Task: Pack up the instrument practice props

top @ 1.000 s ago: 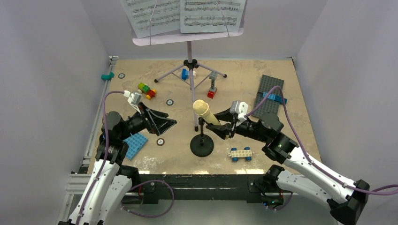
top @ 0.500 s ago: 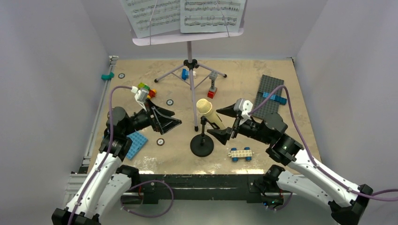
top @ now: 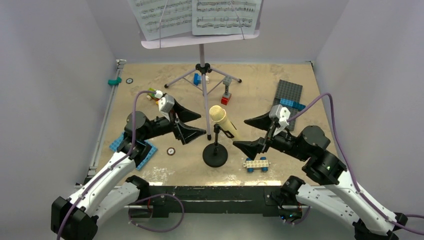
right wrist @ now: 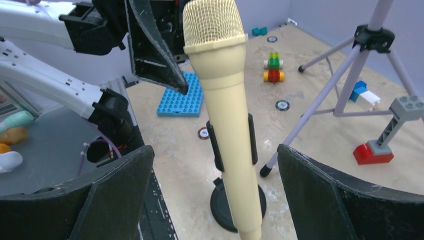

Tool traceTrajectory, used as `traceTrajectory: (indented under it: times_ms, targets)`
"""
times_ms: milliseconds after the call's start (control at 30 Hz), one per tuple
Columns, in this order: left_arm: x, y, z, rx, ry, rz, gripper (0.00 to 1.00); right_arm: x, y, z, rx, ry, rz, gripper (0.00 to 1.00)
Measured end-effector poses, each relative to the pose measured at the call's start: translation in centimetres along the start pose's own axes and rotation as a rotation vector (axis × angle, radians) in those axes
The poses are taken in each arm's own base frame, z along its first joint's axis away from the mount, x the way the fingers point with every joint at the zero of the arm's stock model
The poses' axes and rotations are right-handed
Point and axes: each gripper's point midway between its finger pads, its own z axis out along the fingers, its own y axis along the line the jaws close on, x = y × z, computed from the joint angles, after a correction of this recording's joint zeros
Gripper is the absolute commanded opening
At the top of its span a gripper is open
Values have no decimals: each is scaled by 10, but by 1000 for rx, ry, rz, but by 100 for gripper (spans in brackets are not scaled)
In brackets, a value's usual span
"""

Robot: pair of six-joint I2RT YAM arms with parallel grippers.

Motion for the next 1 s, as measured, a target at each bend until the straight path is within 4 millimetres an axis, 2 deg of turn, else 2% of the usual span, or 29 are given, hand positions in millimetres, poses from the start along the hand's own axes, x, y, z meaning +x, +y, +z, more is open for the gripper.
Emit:
traceTrajectory:
  times_ms: [100,233,633,833,1000]
  targets:
    - [3,7,6,6,16,36,80,10,0,-4,5,40,23,99]
    - [5,11,14,31,40,79,81,18,1,-10,10,73,44,99]
    - [11,-7,37,155,61,148,81,26,2,-14,11,104,60,99]
    - [17,-7,45,179,82,163,80,26,3,-13,8,105,60,99]
    - [20,-9,55,201,100,172,72,26,3,-13,8,105,61,99]
